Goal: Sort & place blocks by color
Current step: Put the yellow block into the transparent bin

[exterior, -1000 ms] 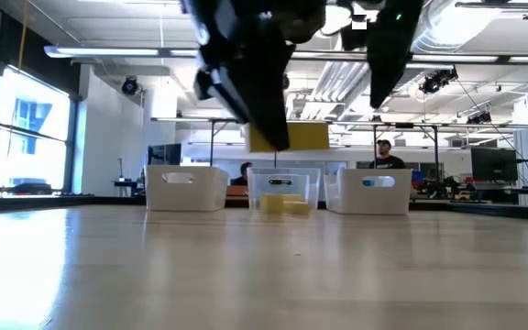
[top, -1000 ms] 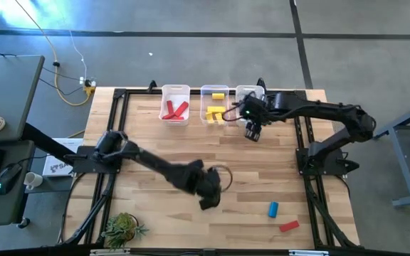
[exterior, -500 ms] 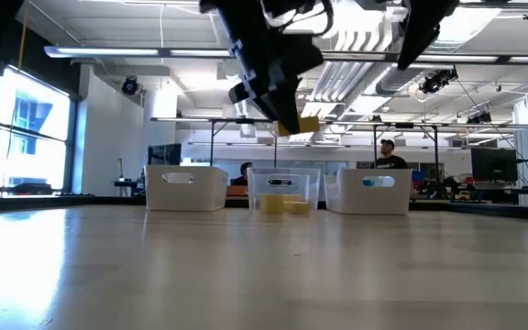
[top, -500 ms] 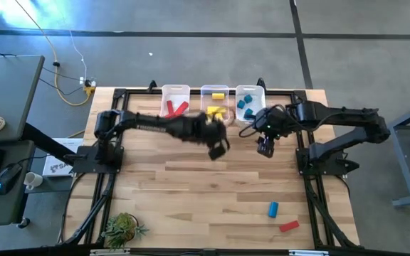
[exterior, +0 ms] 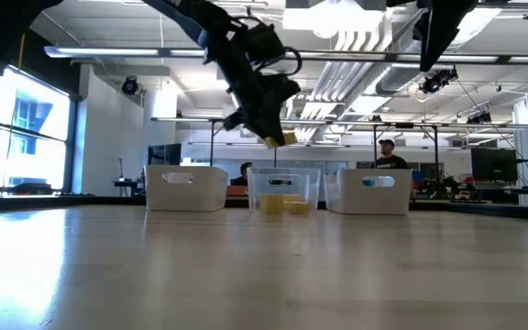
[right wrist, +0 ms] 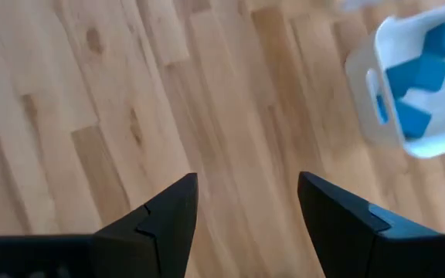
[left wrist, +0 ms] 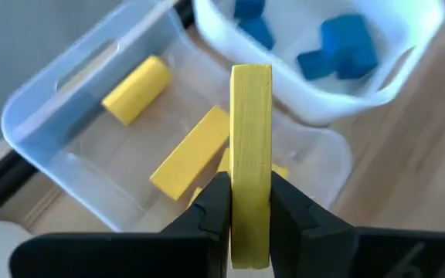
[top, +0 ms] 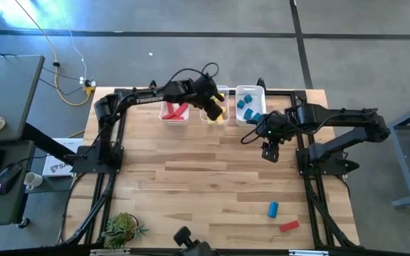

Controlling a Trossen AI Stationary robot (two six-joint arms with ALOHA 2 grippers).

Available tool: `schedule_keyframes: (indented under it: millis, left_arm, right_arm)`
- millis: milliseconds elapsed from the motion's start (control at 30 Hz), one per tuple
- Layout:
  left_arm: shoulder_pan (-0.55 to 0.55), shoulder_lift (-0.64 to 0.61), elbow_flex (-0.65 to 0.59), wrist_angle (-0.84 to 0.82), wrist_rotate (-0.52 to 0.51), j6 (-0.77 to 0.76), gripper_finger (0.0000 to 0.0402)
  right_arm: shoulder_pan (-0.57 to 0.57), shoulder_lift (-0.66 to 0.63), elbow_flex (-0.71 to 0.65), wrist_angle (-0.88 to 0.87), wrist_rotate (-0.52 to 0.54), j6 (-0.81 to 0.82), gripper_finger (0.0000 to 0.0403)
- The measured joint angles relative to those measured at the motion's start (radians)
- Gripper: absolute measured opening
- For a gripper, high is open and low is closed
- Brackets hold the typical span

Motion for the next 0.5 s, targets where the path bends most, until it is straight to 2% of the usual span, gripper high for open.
schedule_keyframes:
  millis: [300, 500]
  left_arm:
    - [0.034, 0.052, -0.001, 0.063, 0.031, 0.041, 0.0039]
    - [0.044, 0.052, -0.001, 0.103, 0.007, 0.036, 0.0071]
  right_arm:
    - [0.035, 0.0, 0.0, -0.019, 0.001, 0.029, 0.0211]
    - [0.046, 0.0, 0.0, -0.021, -0.002, 0.028, 0.0211]
